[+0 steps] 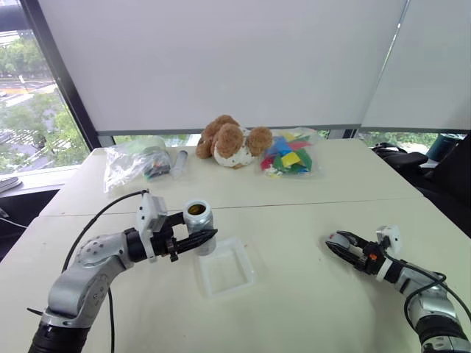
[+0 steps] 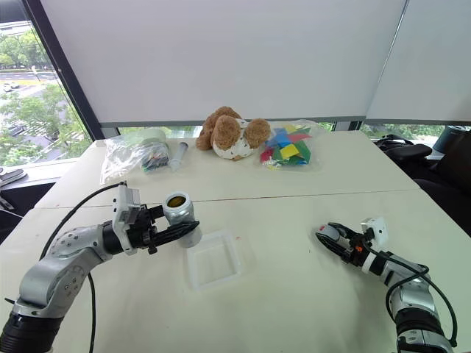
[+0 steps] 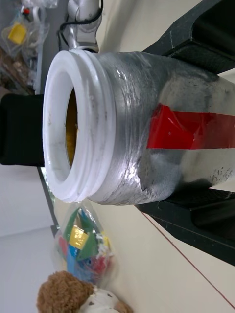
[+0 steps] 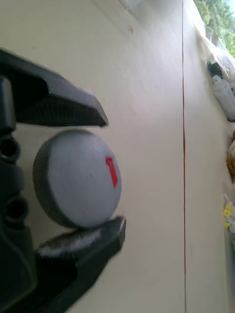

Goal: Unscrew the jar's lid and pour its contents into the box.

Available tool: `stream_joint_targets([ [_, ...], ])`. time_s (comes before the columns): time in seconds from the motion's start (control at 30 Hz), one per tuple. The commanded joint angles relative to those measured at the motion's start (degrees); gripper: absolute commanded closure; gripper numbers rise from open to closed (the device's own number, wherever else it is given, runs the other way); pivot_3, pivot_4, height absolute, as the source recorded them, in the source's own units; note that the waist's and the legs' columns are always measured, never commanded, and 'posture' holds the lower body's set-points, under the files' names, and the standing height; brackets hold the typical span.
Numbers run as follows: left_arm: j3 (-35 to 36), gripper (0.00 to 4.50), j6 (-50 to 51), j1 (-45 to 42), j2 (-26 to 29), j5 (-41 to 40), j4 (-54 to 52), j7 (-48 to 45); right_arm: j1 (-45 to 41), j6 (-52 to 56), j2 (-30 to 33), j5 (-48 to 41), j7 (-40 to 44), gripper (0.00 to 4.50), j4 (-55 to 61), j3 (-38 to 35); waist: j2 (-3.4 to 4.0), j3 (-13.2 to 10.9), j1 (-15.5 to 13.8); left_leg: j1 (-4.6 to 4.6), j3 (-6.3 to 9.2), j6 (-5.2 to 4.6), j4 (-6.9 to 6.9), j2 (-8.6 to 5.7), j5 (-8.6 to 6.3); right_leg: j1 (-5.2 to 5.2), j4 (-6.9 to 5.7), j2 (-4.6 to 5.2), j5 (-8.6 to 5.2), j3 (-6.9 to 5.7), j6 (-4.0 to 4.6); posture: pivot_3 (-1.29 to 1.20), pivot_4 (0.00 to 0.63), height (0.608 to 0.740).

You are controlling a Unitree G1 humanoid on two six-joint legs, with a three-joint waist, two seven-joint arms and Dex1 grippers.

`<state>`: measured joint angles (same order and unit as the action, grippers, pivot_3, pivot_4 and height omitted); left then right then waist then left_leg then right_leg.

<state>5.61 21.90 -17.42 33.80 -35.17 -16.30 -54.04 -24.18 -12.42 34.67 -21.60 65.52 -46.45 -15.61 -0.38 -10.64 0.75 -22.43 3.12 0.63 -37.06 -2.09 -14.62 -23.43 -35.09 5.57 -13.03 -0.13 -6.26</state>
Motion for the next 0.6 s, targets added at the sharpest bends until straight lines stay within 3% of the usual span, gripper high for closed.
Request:
stream_joint_targets([
  [0.03,2.2,2.3,1.0,-0.6,2.0,-1.3,-1.0,-0.5,2.7,2.8,2.4,-3.2,1.5,0.07,8.4,-2.4,0.0,0.0,-0.1,0.0,0.02,0.0,0.0,0.01,0.0,0.0,0.0,0.0,0.0,0.0,0.0,0.0,0.15,0.74],
  [0.23,3.5,2.3,0.0,0.1,5.8,4.2,2.4,1.8,13.9,14.8,7.2,-10.5,3.9,0.07,37.8,-2.9,0.18,-0.1,-0.1,-0.02,0.06,0.0,0.01,0.0,0.0,-0.01,-0.01,0.04,0.0,0.01,-0.02,0.0,0.15,0.74],
  [0.37,2.8,2.3,-7.9,1.6,8.7,14.1,5.3,4.4,18.5,20.3,8.1,-13.8,4.0,0.07,55.2,0.9,0.17,-0.1,0.0,0.04,0.06,0.0,0.05,0.07,-0.01,-0.01,-0.01,-0.01,-0.02,0.0,0.01,0.0,0.15,0.74],
  [0.6,0.6,2.3,-20.3,2.8,8.5,24.1,5.9,6.7,20.1,23.9,7.0,-13.4,2.2,0.07,62.7,5.2,0.04,-0.2,-1.5,-0.06,0.04,0.01,-0.01,0.01,-0.02,-0.01,0.13,0.13,-0.04,0.0,0.03,0.0,0.15,0.74],
])
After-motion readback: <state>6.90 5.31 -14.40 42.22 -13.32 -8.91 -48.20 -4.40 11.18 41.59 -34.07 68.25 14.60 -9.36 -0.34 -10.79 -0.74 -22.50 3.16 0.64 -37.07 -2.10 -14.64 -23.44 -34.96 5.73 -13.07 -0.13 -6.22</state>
